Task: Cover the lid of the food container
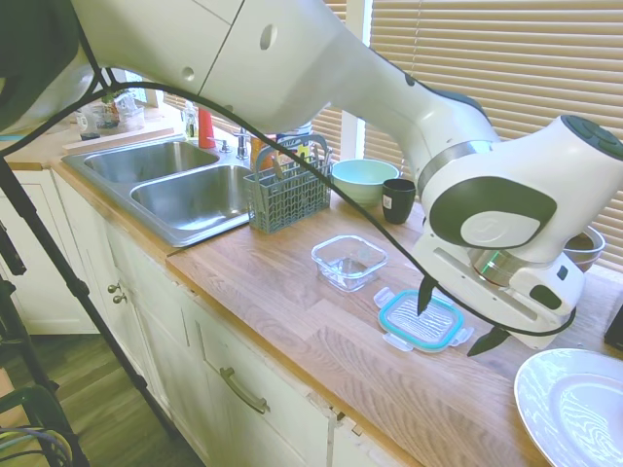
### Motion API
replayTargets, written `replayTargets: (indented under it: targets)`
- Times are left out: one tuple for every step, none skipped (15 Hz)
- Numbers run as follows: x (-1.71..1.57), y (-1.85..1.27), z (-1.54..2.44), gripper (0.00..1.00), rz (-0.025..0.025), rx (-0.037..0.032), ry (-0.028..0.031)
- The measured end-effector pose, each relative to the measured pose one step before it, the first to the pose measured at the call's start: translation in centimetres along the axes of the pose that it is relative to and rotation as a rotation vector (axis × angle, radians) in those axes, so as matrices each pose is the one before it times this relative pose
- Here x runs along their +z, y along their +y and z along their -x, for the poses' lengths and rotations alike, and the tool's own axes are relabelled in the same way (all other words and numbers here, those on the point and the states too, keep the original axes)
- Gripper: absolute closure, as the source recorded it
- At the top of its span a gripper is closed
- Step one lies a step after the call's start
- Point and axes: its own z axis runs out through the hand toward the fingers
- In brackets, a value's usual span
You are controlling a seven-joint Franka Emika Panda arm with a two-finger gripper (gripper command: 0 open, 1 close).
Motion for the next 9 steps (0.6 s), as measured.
replayTargets:
  targets:
    - [0.281, 0.058, -0.003, 0.00, -0.00313, -0.00027, -0.00668]
    - [0.338, 0.058, -0.016, 0.00, -0.00416, 0.00186, -0.00689]
    - [0.272, 0.160, -0.046, 0.00, -0.00696, 0.00274, -0.00570]
    - [0.141, 0.307, -0.064, 0.00, -0.01181, 0.00309, -0.00566]
    - [-0.038, 0.406, -0.095, 0.00, -0.01522, 0.00395, -0.00357]
    - [-0.171, 0.501, -0.119, 0.00, -0.01701, 0.00147, -0.00596]
    - [-0.080, 0.289, -0.207, 0.00, -0.01475, 0.00296, -0.00445]
    - [0.126, 0.089, -0.259, 0.00, -0.00886, 0.00201, -0.00566]
    - [0.238, -0.132, -0.337, 0.00, -0.00040, -0.00214, -0.00303]
